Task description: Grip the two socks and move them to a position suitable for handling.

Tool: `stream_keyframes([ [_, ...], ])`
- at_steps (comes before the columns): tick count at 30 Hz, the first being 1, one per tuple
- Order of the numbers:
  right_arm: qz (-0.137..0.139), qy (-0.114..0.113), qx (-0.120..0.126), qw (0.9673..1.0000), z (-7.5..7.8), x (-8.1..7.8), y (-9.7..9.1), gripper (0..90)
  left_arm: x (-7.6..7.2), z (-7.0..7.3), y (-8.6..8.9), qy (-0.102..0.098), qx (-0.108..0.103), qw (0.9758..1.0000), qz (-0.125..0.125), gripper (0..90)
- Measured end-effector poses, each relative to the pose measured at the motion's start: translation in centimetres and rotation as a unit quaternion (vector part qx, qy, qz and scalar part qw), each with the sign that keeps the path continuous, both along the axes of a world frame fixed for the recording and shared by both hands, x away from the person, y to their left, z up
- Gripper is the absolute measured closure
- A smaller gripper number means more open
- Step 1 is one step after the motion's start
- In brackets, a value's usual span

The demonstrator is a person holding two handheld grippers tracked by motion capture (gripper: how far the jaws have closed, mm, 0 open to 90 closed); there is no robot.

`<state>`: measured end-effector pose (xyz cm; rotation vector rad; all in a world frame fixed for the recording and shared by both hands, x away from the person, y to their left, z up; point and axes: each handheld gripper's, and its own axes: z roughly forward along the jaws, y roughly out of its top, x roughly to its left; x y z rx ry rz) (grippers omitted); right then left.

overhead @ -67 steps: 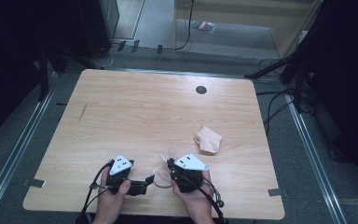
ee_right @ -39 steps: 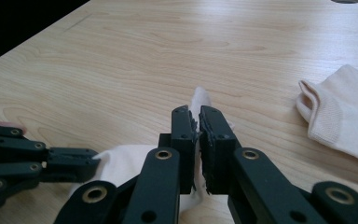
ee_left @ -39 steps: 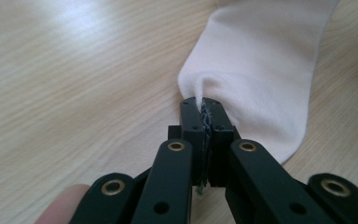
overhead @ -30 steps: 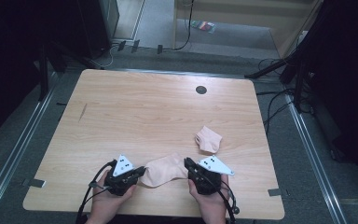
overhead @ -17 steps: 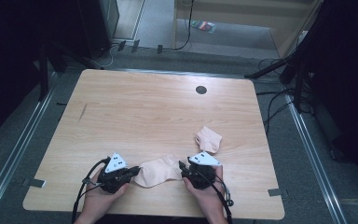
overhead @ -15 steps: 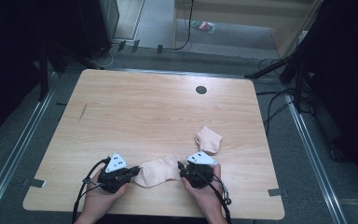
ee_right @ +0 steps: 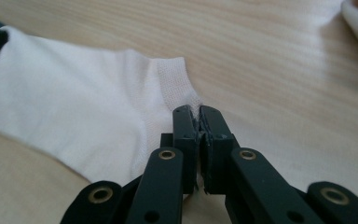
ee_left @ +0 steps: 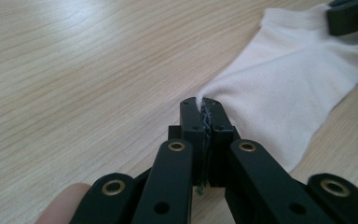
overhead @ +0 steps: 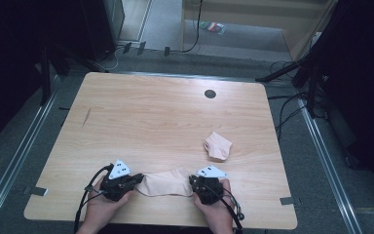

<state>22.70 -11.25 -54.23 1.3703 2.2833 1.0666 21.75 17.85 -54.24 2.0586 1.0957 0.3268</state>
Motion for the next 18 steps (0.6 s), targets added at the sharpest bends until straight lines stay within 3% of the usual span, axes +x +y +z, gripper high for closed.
stream_keyframes([
  [4, -0.002, 0.003, -0.002, 1.0, 0.3, -0.9, -0.3, 87.5, -0.2, -0.2, 0.1, 0.011, 0.0, 0.9999, -0.008, 89.5],
  [6, -0.001, 0.006, 0.0, 1.0, 0.1, -1.2, -0.2, 84.8, -0.3, -0.3, 0.0, 0.013, -0.006, 0.9998, -0.012, 84.8],
  [7, 0.007, -0.001, 0.004, 1.0, 0.2, -1.5, -0.1, 72.7, -0.3, -0.3, 0.2, 0.018, -0.027, 0.9995, -0.006, 74.2],
  [9, 0.01, -0.017, 0.005, 0.9998, 0.6, -1.7, -0.3, 65.5, -0.2, -0.2, 0.5, 0.013, -0.047, 0.9988, 0.0, 62.9],
  [10, 0.01, -0.017, 0.005, 0.9998, 0.6, -1.7, -0.3, 65.5, -0.2, -0.2, 0.5, 0.013, -0.047, 0.9988, 0.0, 60.1],
  [11, 0.009, -0.024, 0.009, 0.9996, 0.9, -1.8, -0.5, 63.1, -0.1, 0.0, 0.9, 0.003, -0.061, 0.9981, 0.009, 60.1],
  [13, -0.006, -0.058, 0.012, 0.9982, 2.0, -1.4, -1.6, 60.6, 0.0, 0.3, 1.3, -0.005, -0.077, 0.9968, 0.023, 47.8],
  [14, -0.009, -0.066, 0.013, 0.9977, 2.2, -1.2, -1.8, 60.3, 0.0, 0.4, 1.6, -0.008, -0.083, 0.9962, 0.027, 46.1],
  [16, -0.024, -0.093, 0.0, 0.9954, 3.1, 0.2, -2.6, 58.4, 0.1, 0.6, 1.9, -0.014, -0.086, 0.9954, 0.04, 37.5],
  [18, -0.031, -0.099, -0.002, 0.9946, 3.3, 0.6, -2.8, 57.5, 0.2, 0.7, 2.1, -0.017, -0.09, 0.9946, 0.048, 35.3],
])
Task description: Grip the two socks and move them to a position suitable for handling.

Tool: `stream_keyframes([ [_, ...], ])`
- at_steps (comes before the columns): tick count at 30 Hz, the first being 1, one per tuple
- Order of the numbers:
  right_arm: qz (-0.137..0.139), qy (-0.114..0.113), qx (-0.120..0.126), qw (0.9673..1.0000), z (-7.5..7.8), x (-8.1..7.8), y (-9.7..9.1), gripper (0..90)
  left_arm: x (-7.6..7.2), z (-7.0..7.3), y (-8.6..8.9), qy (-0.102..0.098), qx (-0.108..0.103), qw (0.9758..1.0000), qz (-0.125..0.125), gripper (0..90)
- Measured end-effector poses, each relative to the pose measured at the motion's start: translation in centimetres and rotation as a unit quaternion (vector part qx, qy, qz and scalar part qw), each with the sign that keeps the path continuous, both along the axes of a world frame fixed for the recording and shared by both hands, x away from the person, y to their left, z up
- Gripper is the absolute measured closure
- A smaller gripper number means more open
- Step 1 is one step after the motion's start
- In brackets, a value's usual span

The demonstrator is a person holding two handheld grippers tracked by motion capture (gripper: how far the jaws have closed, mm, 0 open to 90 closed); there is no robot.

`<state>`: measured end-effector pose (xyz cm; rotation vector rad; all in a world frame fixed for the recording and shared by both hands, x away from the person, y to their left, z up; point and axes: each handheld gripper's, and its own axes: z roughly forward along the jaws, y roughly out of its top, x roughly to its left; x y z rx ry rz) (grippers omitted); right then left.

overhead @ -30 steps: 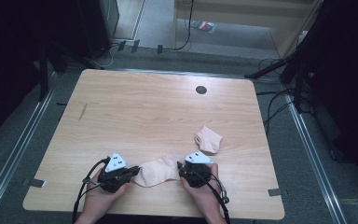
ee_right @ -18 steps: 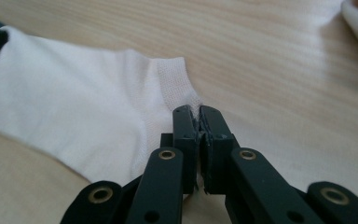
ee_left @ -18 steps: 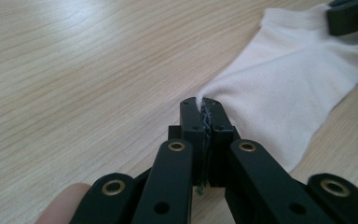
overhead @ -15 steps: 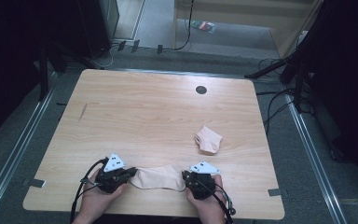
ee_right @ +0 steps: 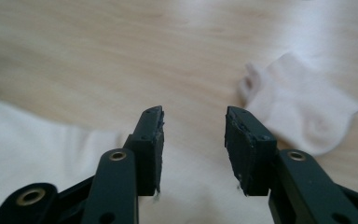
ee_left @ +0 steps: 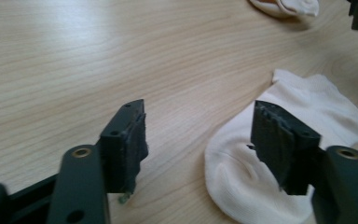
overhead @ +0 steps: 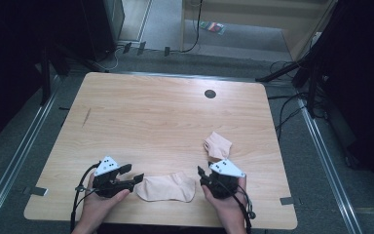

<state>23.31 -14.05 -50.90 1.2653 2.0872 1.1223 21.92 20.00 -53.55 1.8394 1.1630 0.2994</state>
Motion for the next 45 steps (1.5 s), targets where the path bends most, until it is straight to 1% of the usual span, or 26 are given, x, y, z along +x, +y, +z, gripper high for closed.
stream_keyframes([
  [1, -0.006, -0.007, -0.008, 0.9999, 0.2, 0.8, -0.3, 55.6, 0.0, 0.0, 0.1, 0.0, -0.001, 1.0, 0.005, 32.4],
  [2, -0.007, -0.002, -0.025, 0.9997, 0.2, 2.1, -0.4, 50.7, 0.1, 0.1, 0.2, -0.001, -0.003, 1.0, 0.007, 27.5],
  [3, -0.007, -0.002, -0.025, 0.9997, 0.2, 2.1, -0.4, 50.7, 0.1, 0.2, 0.3, -0.001, -0.008, 0.9999, 0.008, 27.5],
  [5, -0.009, -0.007, -0.061, 0.9981, 0.0, 3.6, -0.4, 48.2, 0.1, 0.2, 0.4, -0.006, -0.007, 0.9998, 0.015, 23.4],
  [6, -0.011, -0.007, -0.069, 0.9975, 0.0, 4.1, -0.4, 47.5, 0.2, 0.2, 0.5, -0.007, -0.01, 0.9998, 0.016, 21.7],
  [10, -0.016, 0.013, -0.084, 0.9963, -1.0, 6.6, -0.5, 44.4, 0.7, 0.1, 1.0, -0.003, -0.018, 0.9995, 0.027, 20.0],
  [12, -0.021, 0.03, -0.099, 0.9944, -1.6, 8.0, -0.1, 43.1, 1.0, 0.3, 1.1, -0.003, -0.025, 0.9991, 0.035, 19.6],
  [15, -0.021, 0.036, -0.107, 0.9934, -1.6, 8.7, 0.2, 42.5, 1.7, 1.0, 0.9, -0.011, -0.032, 0.9984, 0.044, 19.4],
  [17, -0.021, 0.04, -0.102, 0.9938, -1.4, 9.2, 0.4, 42.0, 2.3, 1.4, 0.8, -0.017, -0.033, 0.9982, 0.047, 18.6],
  [18, -0.017, 0.05, -0.109, 0.9926, -1.3, 9.7, 0.6, 35.3, 2.6, 1.7, 0.6, -0.021, -0.03, 0.9982, 0.047, 18.2],
  [20, -0.018, 0.059, -0.11, 0.992, -1.3, 10.0, 0.8, 32.6, 3.2, 2.1, 0.5, -0.032, -0.022, 0.998, 0.051, 17.7],
  [21, -0.009, 0.063, -0.112, 0.9916, -1.3, 10.3, 0.9, 31.1, 3.3, 2.2, 0.5, -0.036, -0.024, 0.9978, 0.051, 17.2],
  [24, -0.006, 0.048, -0.137, 0.9894, -1.2, 10.4, 1.3, 32.0, 3.2, 2.0, 0.9, -0.046, -0.03, 0.9969, 0.056, 17.2],
  [26, -0.009, 0.049, -0.131, 0.9902, -1.2, 10.2, 1.0, 32.3, 3.0, 1.3, 1.3, -0.045, -0.031, 0.9966, 0.061, 17.5],
  [28, -0.017, 0.052, -0.107, 0.9928, -1.5, 9.8, 0.3, 34.9, 3.1, 0.7, 1.6, -0.03, -0.024, 0.9975, 0.059, 17.5],
  [29, -0.024, 0.061, -0.086, 0.9941, -2.2, 9.6, -0.3, 38.2, 3.1, 0.5, 2.0, -0.021, -0.03, 0.9974, 0.062, 17.4],
  [32, -0.024, 0.065, -0.094, 0.9931, -2.6, 9.7, -0.3, 41.5, 3.3, 0.4, 2.2, -0.014, -0.04, 0.9967, 0.07, 17.9],
  [35, -0.045, 0.061, -0.105, 0.9915, -2.8, 9.8, 0.0, 54.2, 3.3, 0.6, 2.2, -0.016, -0.04, 0.9965, 0.072, 18.3],
  [36, -0.053, 0.053, -0.107, 0.9914, -2.9, 9.9, -0.1, 68.2, 3.2, 0.6, 2.2, -0.017, -0.037, 0.9966, 0.072, 18.4],
  [37, -0.062, 0.053, -0.107, 0.9909, -2.9, 9.9, -0.2, 72.3, 3.2, 0.5, 2.2, -0.016, -0.034, 0.9967, 0.072, 18.5],
  [38, -0.062, 0.053, -0.107, 0.9909, -2.9, 9.9, -0.2, 72.3, 3.2, 0.5, 2.3, -0.014, -0.034, 0.9966, 0.073, 18.5],
  [40, -0.078, 0.044, -0.085, 0.9923, -2.3, 9.9, -0.5, 82.3, 3.2, 0.3, 2.3, -0.009, -0.037, 0.9962, 0.079, 19.0],
  [42, -0.079, 0.025, -0.08, 0.9933, -1.5, 9.5, 0.0, 83.1, 3.2, 0.3, 2.4, -0.009, -0.037, 0.9961, 0.08, 19.2],
  [43, -0.079, 0.025, -0.08, 0.9933, -1.5, 9.5, 0.0, 83.1, 3.2, 0.3, 2.3, -0.01, -0.036, 0.996, 0.081, 19.2],
  [44, -0.069, 0.009, -0.069, 0.9953, -0.3, 9.0, 1.0, 83.4, 3.2, 0.3, 2.3, -0.011, -0.036, 0.996, 0.081, 19.5],
  [45, -0.069, 0.009, -0.069, 0.9953, -0.3, 9.0, 1.0, 83.4, 3.2, 0.3, 2.3, -0.011, -0.036, 0.9961, 0.08, 19.5],
])
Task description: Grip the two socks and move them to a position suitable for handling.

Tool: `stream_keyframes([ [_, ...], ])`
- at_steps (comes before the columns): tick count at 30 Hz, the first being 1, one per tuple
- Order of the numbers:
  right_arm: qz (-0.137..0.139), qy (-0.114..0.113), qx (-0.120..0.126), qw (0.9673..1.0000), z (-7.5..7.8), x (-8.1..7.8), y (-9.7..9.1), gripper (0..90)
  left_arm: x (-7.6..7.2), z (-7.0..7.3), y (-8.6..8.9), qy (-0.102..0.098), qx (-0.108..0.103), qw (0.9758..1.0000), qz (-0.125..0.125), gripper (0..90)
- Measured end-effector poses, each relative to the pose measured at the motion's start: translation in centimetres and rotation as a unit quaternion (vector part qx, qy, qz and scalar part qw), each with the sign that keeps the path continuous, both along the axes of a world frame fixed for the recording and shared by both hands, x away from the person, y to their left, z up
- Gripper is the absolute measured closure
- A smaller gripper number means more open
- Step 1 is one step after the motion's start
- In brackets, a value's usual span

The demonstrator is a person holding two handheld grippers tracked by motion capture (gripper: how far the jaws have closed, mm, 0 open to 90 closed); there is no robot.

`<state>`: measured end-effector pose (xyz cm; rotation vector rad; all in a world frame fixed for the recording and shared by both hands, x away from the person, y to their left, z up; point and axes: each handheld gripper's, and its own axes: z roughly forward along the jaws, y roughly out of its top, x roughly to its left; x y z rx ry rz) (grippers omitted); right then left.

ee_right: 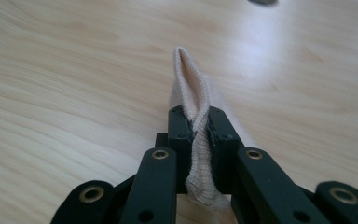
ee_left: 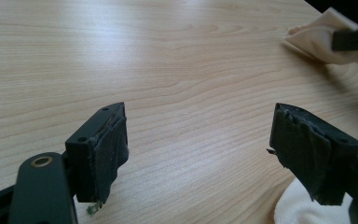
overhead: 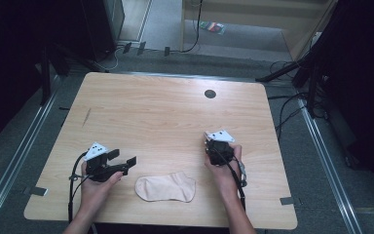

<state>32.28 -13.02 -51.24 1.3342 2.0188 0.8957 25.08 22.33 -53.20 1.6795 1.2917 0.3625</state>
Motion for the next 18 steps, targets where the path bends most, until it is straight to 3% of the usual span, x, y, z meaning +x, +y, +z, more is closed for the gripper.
stream_keyframes([
  [4, 0.038, -0.014, 0.019, 0.999, 1.8, -0.9, 3.4, 83.5, -0.1, 0.1, 0.1, 0.0, 0.002, 1.0, 0.001, 19.7],
  [8, 0.056, -0.021, 0.023, 0.998, 2.6, -1.3, 6.6, 83.4, -0.2, 0.3, 0.2, -0.003, -0.002, 1.0, 0.003, 19.9],
  [11, 0.061, -0.017, 0.026, 0.9976, 2.4, -1.5, 9.0, 83.4, -0.1, 0.3, 0.3, -0.002, -0.003, 1.0, 0.007, 20.1],
  [12, 0.061, -0.017, 0.026, 0.9976, 2.4, -1.5, 9.0, 83.4, -0.1, 0.3, 0.3, -0.002, -0.005, 1.0, 0.007, 20.1],
  [13, 0.064, -0.013, 0.023, 0.9976, 2.0, -1.6, 10.3, 83.4, -0.1, 0.3, 0.4, -0.002, -0.003, 1.0, 0.007, 20.2],
  [18, 0.068, 0.003, 0.031, 0.9972, 0.8, -1.7, 12.5, 83.4, -0.2, 0.5, 0.5, -0.004, -0.001, 1.0, 0.008, 20.4],
])
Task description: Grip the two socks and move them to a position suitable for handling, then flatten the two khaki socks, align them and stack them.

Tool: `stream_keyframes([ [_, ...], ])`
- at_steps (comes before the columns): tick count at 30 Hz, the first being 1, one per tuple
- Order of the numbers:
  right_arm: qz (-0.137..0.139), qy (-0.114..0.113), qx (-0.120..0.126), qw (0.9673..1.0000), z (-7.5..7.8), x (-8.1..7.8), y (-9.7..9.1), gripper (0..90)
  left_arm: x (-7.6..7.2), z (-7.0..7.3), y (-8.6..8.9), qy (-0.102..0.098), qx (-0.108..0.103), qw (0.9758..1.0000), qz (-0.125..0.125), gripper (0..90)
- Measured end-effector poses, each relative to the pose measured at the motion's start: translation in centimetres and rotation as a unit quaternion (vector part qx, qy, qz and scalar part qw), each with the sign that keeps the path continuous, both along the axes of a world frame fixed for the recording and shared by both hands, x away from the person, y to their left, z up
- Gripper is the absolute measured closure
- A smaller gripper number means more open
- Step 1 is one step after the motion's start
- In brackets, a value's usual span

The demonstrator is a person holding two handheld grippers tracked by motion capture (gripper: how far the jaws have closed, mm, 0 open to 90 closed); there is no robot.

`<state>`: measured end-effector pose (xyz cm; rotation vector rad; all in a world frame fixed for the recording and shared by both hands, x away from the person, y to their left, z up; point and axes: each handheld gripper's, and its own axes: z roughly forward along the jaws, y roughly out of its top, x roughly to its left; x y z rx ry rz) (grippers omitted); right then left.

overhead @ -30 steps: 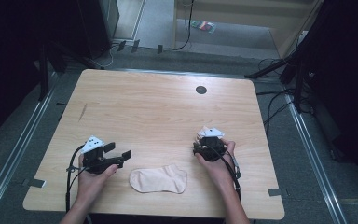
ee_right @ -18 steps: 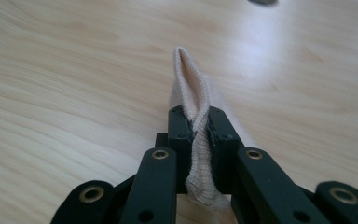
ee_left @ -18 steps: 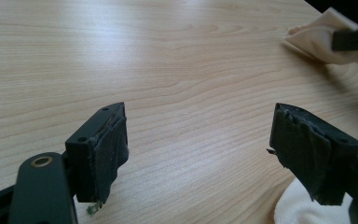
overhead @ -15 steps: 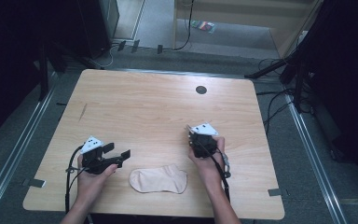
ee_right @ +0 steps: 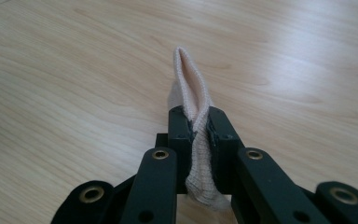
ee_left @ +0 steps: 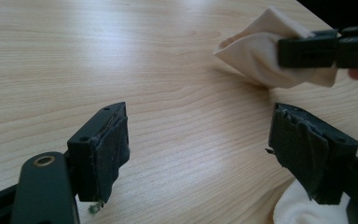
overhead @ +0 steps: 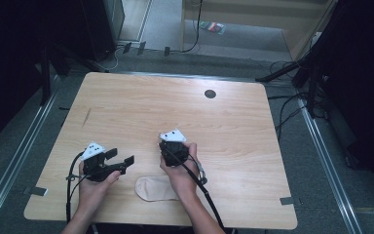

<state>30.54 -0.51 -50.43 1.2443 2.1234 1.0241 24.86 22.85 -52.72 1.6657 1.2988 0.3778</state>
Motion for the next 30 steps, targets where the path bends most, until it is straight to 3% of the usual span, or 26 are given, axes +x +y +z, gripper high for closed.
stream_keyframes([
  [7, 0.003, 0.016, 0.027, 0.9995, -0.9, -0.8, 1.9, 80.3, 0.2, -0.2, 0.2, 0.004, 0.0, 1.0, 0.003, 20.5],
  [10, 0.019, 0.032, 0.035, 0.9987, -1.1, -0.7, 2.2, 64.0, 0.3, -0.3, 0.2, 0.007, -0.002, 1.0, 0.004, 20.5],
  [15, 0.03, 0.036, 0.039, 0.9981, -1.0, -0.4, 1.5, 51.7, 0.3, -0.3, 0.4, 0.008, -0.001, 1.0, 0.006, 20.5],
  [19, 0.033, 0.017, 0.025, 0.999, -0.2, -0.3, 0.5, 52.0, 0.3, -0.3, 0.4, 0.009, -0.001, 0.9999, 0.006, 20.7],
  [22, 0.032, 0.018, 0.024, 0.999, -0.1, -0.1, 0.1, 52.2, 0.3, -0.4, 0.3, 0.01, -0.004, 0.9999, 0.005, 20.8],
  [23, 0.049, 0.026, 0.035, 0.9978, -0.2, 0.0, -0.2, 53.4, 0.4, -0.4, 0.3, 0.011, -0.005, 0.9999, 0.004, 22.9],
  [25, 0.054, 0.027, 0.036, 0.9975, -0.2, 0.0, -0.1, 53.6, 0.4, -0.5, 0.2, 0.013, -0.006, 0.9999, 0.002, 24.5],
  [28, 0.086, 0.029, 0.036, 0.9952, -0.3, -0.5, 0.6, 54.5, 0.5, -0.7, 0.2, 0.017, -0.007, 0.9998, 0.004, 27.2],
  [29, 0.118, 0.036, 0.016, 0.9923, -0.8, -0.9, 1.4, 55.2, 0.4, -0.7, 0.3, 0.018, -0.009, 0.9998, 0.006, 29.2],
  [30, 0.118, 0.036, 0.016, 0.9923, -0.8, -0.9, 1.4, 55.2, 0.4, -0.7, 0.4, 0.017, -0.011, 0.9998, 0.007, 29.2],
])
